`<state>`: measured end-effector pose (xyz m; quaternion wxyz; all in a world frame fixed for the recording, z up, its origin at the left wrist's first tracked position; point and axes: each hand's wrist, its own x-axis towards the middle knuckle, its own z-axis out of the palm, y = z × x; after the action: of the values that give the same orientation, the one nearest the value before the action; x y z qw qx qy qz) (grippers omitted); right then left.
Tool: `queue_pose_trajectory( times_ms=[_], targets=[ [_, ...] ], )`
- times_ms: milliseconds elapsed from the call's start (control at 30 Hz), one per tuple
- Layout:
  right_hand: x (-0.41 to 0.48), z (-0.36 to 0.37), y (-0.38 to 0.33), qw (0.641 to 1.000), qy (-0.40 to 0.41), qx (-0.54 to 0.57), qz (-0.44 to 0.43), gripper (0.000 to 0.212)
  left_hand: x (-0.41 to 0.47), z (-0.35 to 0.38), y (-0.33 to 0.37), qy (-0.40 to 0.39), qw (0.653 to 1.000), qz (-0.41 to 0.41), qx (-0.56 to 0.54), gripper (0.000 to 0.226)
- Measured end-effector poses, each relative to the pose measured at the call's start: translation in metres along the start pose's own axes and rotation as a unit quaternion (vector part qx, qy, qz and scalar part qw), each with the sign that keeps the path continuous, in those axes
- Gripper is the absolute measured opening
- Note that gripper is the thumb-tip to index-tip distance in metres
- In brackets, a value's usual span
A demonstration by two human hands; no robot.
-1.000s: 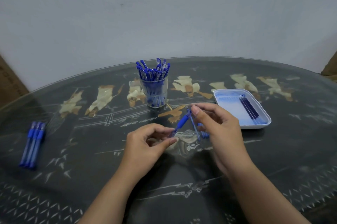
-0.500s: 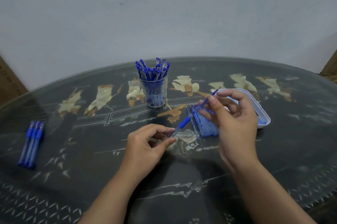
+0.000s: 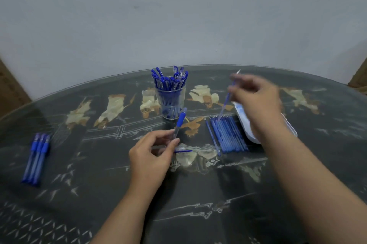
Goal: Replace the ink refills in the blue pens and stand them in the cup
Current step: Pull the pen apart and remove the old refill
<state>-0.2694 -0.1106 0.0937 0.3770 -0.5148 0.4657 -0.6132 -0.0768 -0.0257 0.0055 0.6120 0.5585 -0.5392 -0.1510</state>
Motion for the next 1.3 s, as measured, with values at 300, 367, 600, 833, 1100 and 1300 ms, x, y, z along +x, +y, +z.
queue_pose_trajectory(
  times_ms=[300, 367, 600, 833, 1100, 1300],
  targets=[
    [0.000, 0.025, 0.071, 0.930, -0.169, -0.313, 0.090, 0.020, 0.001, 0.001, -0.002, -0.005, 1.000, -0.008, -0.006, 0.023],
    [0.002, 0.028, 0.076, 0.916, -0.172, -0.353, 0.085, 0.021, 0.001, 0.002, -0.002, -0.005, 1.000, -0.006, -0.008, 0.024],
    [0.008, 0.031, 0.084, 0.889, -0.172, -0.423, 0.040, 0.028, 0.001, 0.002, 0.000, -0.009, 1.000, -0.005, -0.009, 0.024],
    [0.013, 0.029, 0.092, 0.895, -0.141, -0.423, 0.021, 0.025, 0.001, 0.001, 0.001, -0.012, 1.000, -0.008, -0.002, 0.024],
    [0.010, 0.031, 0.091, 0.901, -0.136, -0.412, 0.020, 0.023, 0.002, 0.001, 0.003, -0.012, 1.000, -0.011, 0.002, 0.023],
    [0.000, 0.026, 0.080, 0.919, -0.121, -0.375, -0.006, 0.011, 0.000, 0.001, 0.005, -0.011, 1.000, -0.010, 0.003, 0.023]
  ],
)
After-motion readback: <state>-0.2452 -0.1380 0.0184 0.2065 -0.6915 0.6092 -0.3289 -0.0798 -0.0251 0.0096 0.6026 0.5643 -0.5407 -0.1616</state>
